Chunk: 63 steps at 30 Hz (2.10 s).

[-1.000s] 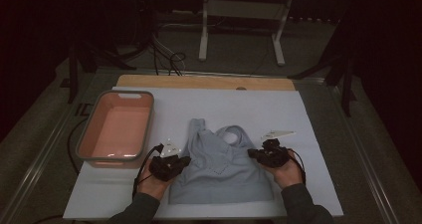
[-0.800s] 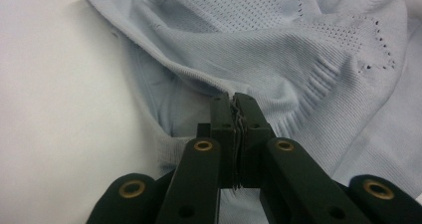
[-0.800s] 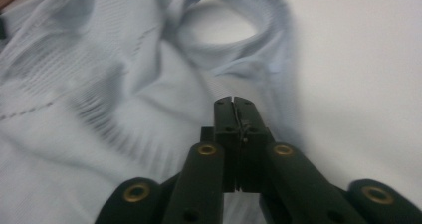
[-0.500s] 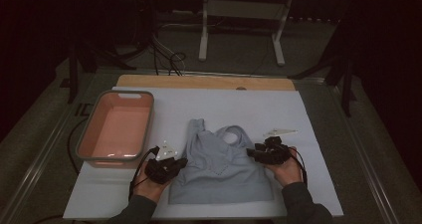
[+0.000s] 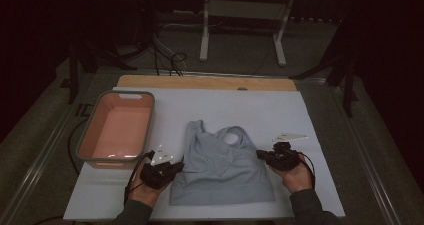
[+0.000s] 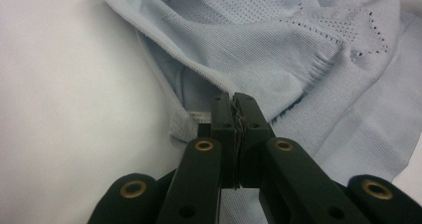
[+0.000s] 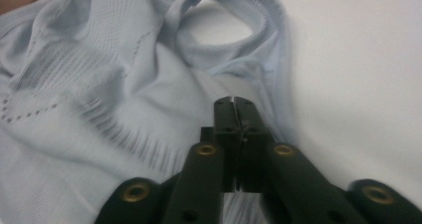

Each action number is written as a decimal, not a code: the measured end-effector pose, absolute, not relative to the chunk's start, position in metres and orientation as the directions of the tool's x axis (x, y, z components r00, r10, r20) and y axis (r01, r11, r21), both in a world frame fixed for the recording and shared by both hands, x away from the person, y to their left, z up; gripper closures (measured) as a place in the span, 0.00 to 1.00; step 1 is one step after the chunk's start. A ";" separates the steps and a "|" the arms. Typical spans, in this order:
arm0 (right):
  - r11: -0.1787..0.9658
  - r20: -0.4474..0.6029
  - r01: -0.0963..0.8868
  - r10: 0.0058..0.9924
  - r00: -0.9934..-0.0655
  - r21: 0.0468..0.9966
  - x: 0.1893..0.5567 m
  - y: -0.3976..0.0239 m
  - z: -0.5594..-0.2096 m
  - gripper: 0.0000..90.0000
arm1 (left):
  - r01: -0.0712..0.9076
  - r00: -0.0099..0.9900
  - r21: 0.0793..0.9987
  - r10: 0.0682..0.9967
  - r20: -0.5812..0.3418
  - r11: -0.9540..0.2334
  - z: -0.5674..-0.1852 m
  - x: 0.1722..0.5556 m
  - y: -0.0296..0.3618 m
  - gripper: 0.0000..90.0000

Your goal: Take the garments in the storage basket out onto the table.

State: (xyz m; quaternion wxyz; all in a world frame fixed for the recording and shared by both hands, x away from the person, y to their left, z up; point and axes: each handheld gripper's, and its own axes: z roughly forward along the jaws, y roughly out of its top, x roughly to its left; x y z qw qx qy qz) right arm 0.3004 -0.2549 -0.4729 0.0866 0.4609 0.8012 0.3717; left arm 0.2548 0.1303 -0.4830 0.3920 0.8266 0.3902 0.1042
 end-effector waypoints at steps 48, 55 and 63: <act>0.349 0.100 0.665 0.837 -0.538 0.660 0.279 -0.269 -0.467 0.75 | 0.575 0.673 0.717 0.726 -0.140 -0.395 -0.486 0.246 0.133 0.99; 0.298 0.131 0.634 0.832 -0.538 0.714 0.303 -0.249 -0.460 0.56 | 0.563 0.675 0.730 0.725 -0.135 -0.388 -0.484 0.245 0.133 0.99; 0.303 0.123 0.611 0.823 -0.555 0.731 0.319 -0.228 -0.460 0.54 | 0.546 0.679 0.752 0.721 -0.139 -0.370 -0.482 0.243 0.133 0.99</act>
